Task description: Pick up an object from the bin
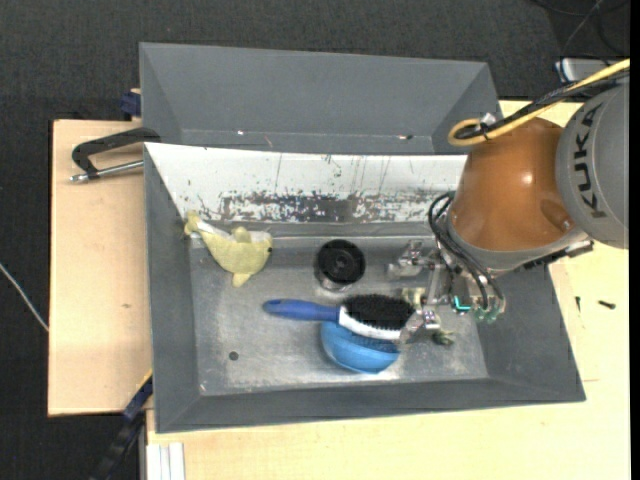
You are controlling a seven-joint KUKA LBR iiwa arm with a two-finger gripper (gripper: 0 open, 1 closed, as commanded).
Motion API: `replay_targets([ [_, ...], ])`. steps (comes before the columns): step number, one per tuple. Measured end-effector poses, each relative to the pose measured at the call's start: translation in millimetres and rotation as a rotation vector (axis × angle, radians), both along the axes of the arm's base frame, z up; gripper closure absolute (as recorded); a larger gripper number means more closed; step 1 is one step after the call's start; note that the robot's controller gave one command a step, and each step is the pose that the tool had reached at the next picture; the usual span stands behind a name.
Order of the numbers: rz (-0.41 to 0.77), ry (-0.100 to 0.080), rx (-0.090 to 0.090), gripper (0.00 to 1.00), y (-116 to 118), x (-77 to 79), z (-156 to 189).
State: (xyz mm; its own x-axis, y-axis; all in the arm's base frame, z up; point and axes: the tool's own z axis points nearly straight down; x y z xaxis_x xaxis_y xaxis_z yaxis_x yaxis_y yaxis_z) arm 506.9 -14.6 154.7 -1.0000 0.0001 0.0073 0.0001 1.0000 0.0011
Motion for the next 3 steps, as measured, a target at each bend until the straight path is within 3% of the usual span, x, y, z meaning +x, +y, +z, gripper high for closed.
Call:
replay_targets([
  [1,-0.009,-0.001,-0.001,0.0,-34,17.1,-71],
  [2,-0.006,-0.01,0.0,1.0,-32,18.8,-66],
  [3,-0.009,-0.018,-0.002,1.0,-28,-0.2,20],
])
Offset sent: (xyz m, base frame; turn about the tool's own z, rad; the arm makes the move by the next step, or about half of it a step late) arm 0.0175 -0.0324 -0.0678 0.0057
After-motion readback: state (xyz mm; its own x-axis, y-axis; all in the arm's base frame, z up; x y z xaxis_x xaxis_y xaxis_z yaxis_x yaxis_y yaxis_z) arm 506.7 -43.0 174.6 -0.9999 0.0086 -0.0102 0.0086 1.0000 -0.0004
